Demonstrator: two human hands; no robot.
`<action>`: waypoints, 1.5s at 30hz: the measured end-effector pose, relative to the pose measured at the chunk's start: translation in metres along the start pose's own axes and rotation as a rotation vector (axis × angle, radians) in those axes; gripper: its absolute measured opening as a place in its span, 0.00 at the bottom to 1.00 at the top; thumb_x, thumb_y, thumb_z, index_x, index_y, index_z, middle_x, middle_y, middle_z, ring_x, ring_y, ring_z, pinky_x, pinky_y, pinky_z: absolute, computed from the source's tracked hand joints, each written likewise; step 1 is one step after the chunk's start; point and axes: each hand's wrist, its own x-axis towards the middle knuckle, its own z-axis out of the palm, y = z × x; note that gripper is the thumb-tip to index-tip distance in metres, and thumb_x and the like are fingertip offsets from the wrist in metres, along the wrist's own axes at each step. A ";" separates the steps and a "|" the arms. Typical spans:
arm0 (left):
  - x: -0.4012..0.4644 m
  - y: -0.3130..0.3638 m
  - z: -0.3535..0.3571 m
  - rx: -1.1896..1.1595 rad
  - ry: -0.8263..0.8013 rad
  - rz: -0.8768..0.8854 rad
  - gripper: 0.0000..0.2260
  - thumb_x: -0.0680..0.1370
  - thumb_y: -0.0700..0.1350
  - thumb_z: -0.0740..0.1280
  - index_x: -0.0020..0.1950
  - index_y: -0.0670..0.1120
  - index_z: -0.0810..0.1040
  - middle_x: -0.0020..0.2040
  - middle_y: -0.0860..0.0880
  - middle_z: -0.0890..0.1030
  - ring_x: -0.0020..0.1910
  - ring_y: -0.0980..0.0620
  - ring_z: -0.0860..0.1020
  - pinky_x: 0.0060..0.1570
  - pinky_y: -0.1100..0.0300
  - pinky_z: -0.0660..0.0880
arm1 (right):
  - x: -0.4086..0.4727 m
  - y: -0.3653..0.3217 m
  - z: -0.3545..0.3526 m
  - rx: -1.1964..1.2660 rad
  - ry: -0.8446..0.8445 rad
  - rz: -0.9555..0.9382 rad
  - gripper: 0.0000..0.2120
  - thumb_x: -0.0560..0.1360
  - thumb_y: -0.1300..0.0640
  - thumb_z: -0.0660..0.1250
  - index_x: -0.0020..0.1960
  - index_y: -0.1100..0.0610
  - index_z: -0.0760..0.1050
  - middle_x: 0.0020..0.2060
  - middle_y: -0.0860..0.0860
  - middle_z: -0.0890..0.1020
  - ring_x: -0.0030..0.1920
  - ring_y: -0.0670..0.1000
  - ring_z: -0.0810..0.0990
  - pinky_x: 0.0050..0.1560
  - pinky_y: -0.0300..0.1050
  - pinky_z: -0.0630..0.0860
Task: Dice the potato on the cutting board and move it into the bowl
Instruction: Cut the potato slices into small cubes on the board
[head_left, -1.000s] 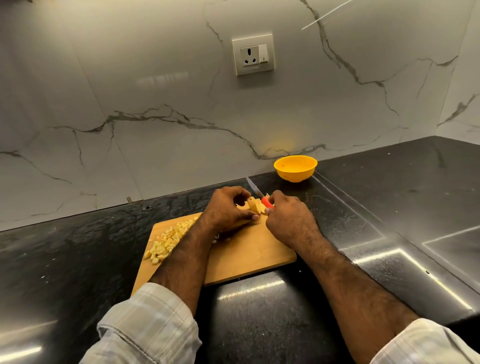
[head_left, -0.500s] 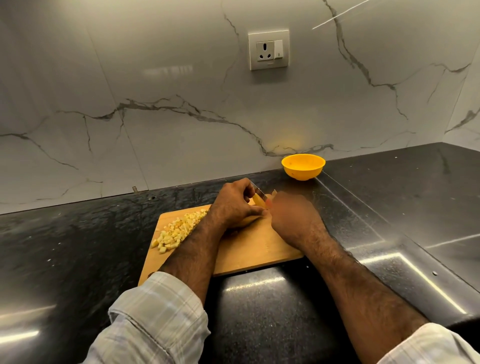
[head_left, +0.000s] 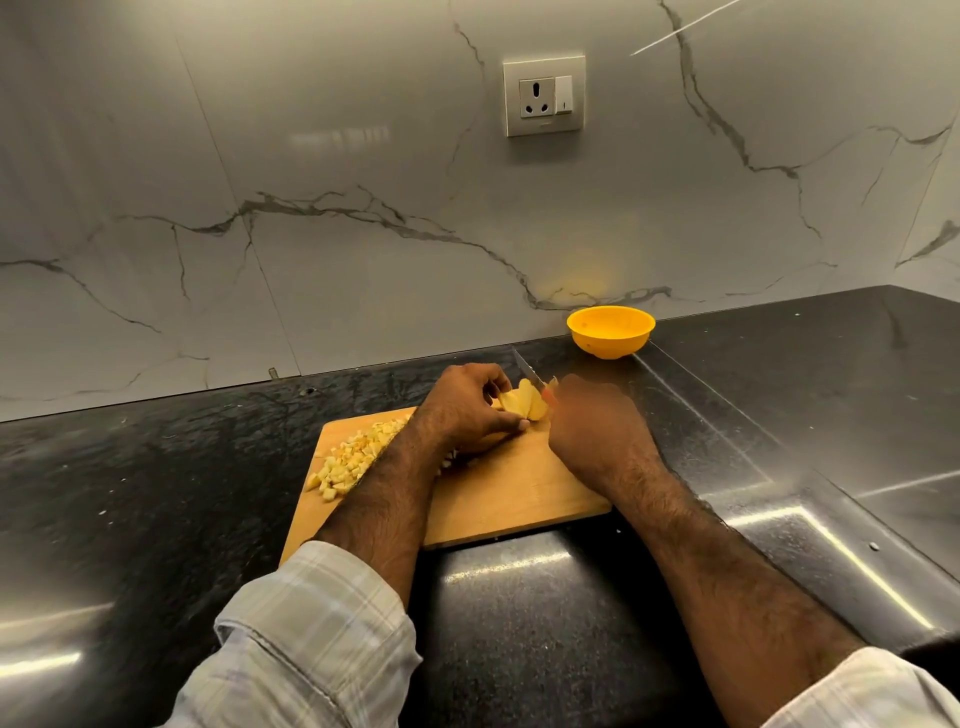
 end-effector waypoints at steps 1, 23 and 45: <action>0.000 0.001 0.001 0.006 0.016 0.008 0.25 0.69 0.57 0.83 0.61 0.50 0.81 0.55 0.52 0.81 0.52 0.54 0.80 0.52 0.56 0.83 | -0.001 -0.002 0.002 0.003 0.005 -0.026 0.15 0.81 0.48 0.66 0.66 0.52 0.73 0.55 0.54 0.80 0.49 0.52 0.79 0.48 0.51 0.83; -0.005 0.014 0.002 0.017 0.071 0.014 0.28 0.70 0.65 0.79 0.61 0.49 0.85 0.53 0.51 0.79 0.53 0.53 0.78 0.48 0.56 0.81 | -0.010 -0.014 -0.006 0.063 0.180 -0.121 0.12 0.80 0.50 0.67 0.60 0.54 0.79 0.45 0.51 0.84 0.42 0.48 0.80 0.42 0.47 0.83; -0.010 0.011 -0.014 0.262 -0.098 -0.090 0.20 0.71 0.66 0.77 0.53 0.55 0.83 0.54 0.54 0.82 0.58 0.52 0.78 0.71 0.41 0.67 | -0.012 -0.035 -0.013 -0.099 -0.272 0.008 0.18 0.77 0.54 0.73 0.65 0.53 0.77 0.58 0.53 0.78 0.54 0.52 0.78 0.57 0.52 0.83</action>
